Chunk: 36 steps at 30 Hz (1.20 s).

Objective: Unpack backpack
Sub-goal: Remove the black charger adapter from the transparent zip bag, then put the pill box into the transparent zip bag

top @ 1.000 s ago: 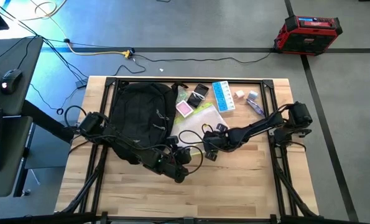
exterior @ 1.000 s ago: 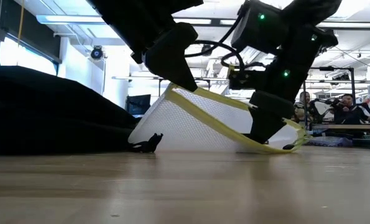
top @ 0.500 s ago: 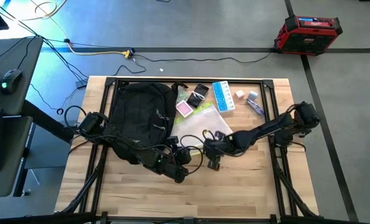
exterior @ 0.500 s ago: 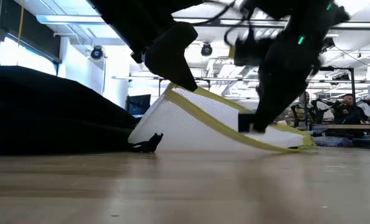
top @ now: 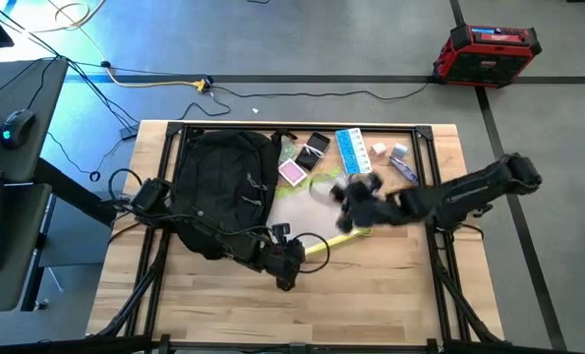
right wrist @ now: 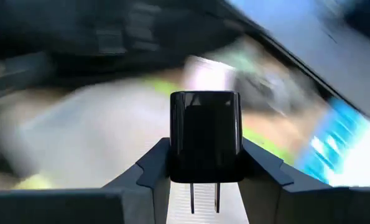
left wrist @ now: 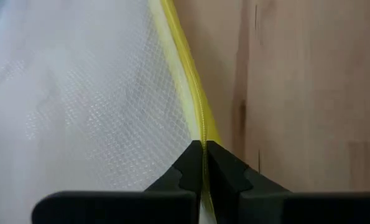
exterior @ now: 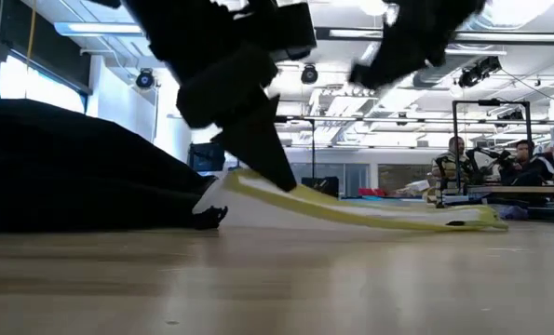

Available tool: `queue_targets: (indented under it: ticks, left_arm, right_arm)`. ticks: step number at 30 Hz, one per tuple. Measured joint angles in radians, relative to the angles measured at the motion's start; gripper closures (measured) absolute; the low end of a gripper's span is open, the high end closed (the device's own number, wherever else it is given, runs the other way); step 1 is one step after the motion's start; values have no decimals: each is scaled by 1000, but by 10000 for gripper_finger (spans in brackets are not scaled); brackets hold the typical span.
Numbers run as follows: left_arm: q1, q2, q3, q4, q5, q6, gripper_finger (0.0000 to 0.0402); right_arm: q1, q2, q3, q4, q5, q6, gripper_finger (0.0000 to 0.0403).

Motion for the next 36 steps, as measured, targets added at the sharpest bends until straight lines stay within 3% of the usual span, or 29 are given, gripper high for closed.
queue_targets:
  ticks: [5,8,12,19,23,30,36]
  left_arm:
    - [12,24,0,9,7,0,402]
    - [15,22,0,15,6,0,402]
    - [15,23,0,29,3,9,402]
    - [15,23,0,37,0,26,402]
    - [15,23,0,40,-1,28,402]
    - [15,23,0,39,-1,27,402]
    - [15,23,0,39,-1,27,402]
  right_arm:
    - [-215,-16,-117,-173,-88,296,282]
    - [-333,-1,-204,-183,-100,374,282]
    - [-481,-3,-288,-72,-78,357,282]
    - [-677,-1,-343,38,-135,241,282]
    - [-706,10,-361,83,-195,176,262]
    - [-688,12,-361,68,-161,137,105]
    - [-561,12,-361,53,-59,153,80]
